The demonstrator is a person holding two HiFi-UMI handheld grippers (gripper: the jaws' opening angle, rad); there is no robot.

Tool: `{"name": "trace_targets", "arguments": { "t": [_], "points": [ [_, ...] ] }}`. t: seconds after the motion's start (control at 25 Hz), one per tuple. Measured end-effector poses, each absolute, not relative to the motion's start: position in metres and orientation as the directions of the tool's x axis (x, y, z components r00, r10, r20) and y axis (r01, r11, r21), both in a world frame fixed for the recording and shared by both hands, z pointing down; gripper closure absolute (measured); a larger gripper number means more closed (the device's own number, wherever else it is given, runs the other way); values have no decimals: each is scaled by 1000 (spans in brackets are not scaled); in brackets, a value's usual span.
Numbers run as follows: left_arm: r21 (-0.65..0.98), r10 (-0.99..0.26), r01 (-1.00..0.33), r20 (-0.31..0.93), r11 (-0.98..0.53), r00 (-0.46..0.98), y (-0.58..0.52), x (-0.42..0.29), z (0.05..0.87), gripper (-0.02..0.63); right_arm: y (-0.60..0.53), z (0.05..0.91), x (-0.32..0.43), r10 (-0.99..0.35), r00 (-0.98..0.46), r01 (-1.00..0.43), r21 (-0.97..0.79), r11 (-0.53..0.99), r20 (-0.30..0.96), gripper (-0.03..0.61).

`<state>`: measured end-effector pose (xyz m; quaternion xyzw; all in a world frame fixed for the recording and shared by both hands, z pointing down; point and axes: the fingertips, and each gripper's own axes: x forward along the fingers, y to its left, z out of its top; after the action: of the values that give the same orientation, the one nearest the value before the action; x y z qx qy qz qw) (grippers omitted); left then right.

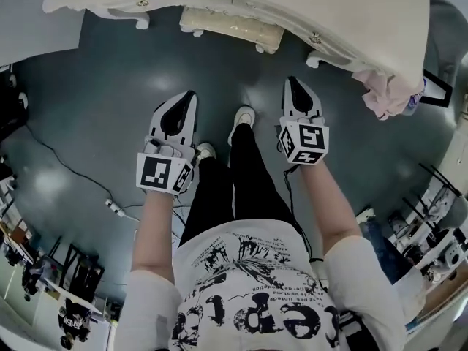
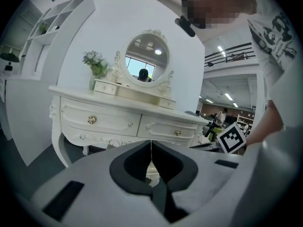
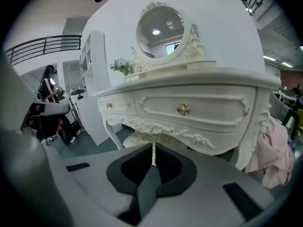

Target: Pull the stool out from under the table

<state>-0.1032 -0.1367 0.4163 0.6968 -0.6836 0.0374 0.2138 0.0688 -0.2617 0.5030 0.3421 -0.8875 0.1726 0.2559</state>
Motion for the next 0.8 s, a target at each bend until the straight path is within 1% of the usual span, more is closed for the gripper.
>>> {"name": "trace_targets", "arguments": {
  "t": [0.28, 0.48, 0.6, 0.64, 0.68, 0.8],
  "points": [
    [270, -938, -961, 344, 55, 43, -128, -110, 529, 592, -254, 642, 64, -520, -594, -724, -126, 678, 614, 560],
    [307, -925, -949, 377, 79, 45, -111, -108, 610, 592, -268, 717, 62, -564, -546, -762, -87, 642, 620, 560],
    [311, -919, -946, 393, 93, 38, -103, -110, 650, 592, -284, 760, 67, -606, -488, -789, -20, 614, 628, 553],
    [311, -916, -946, 399, 95, 39, -102, -111, 662, 592, -289, 773, 69, -619, -469, -796, 2, 605, 630, 517],
    [311, -914, -946, 403, 94, 41, -102, -113, 673, 592, -293, 787, 71, -629, -451, -804, 19, 595, 633, 457],
    [296, -910, -952, 411, 82, 50, -107, -119, 702, 592, -311, 823, 71, -651, -406, -824, 52, 565, 641, 358]
  ]
}}
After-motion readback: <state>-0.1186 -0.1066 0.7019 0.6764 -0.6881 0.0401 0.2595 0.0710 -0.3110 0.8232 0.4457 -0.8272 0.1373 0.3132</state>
